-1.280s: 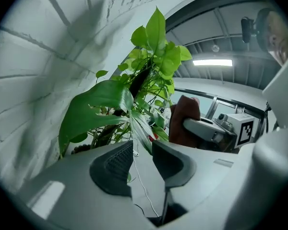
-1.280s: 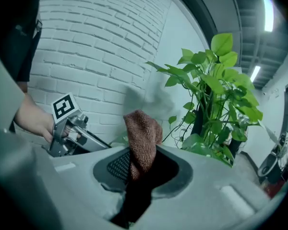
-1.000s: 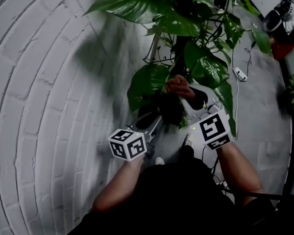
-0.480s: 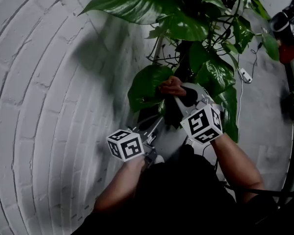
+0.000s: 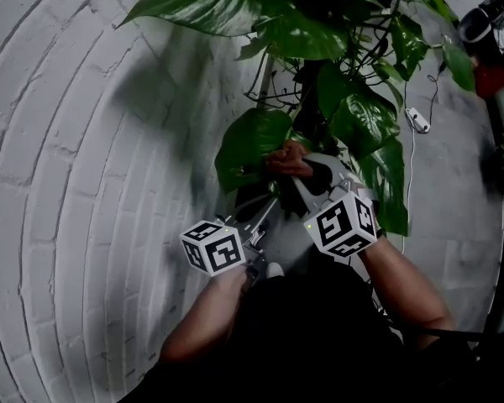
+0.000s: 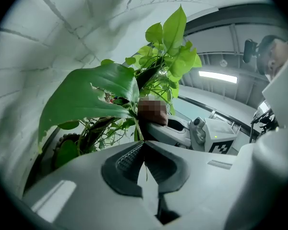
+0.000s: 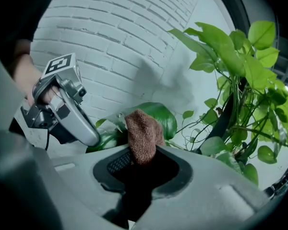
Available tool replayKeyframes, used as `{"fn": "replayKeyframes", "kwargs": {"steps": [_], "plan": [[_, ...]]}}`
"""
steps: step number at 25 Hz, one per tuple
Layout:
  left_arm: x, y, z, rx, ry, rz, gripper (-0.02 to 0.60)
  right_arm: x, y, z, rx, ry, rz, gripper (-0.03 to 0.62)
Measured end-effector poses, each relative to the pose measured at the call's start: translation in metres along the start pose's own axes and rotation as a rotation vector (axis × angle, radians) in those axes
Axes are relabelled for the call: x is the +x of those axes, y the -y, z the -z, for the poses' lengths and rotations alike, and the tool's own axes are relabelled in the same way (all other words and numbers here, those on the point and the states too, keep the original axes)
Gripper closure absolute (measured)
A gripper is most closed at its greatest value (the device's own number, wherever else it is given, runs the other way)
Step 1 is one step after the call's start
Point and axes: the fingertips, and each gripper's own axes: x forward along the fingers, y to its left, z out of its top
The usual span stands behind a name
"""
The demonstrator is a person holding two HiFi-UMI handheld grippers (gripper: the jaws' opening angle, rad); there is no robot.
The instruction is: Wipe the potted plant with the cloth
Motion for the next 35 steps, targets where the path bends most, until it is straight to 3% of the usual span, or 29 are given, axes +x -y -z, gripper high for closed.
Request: {"fn": "replayKeyframes", "kwargs": {"steps": [6, 15, 25, 30, 33, 35], "plan": [[0.001, 0.003, 0.001, 0.008, 0.004, 0.004, 0.563, -0.003, -0.011, 0.001, -0.187, -0.035, 0.044, 0.525], [-0.001, 0.002, -0.005, 0.009, 0.022, 0.003, 0.563, -0.016, -0.037, -0.003, -0.205, -0.03, -0.032, 0.525], [-0.004, -0.001, -0.009, 0.018, 0.029, 0.0, 0.563, -0.03, -0.064, -0.005, 0.096, 0.0, -0.232, 0.525], [-0.004, -0.002, -0.009, 0.04, 0.023, -0.009, 0.563, -0.04, -0.068, -0.01, 0.193, 0.013, -0.341, 0.525], [-0.003, -0.001, -0.009, 0.065, 0.018, -0.014, 0.563, -0.052, -0.062, -0.032, 0.242, 0.059, -0.414, 0.525], [-0.002, 0.0, -0.009, 0.08, 0.014, -0.014, 0.562, -0.056, -0.043, -0.055, 0.246, 0.109, -0.393, 0.525]]}}
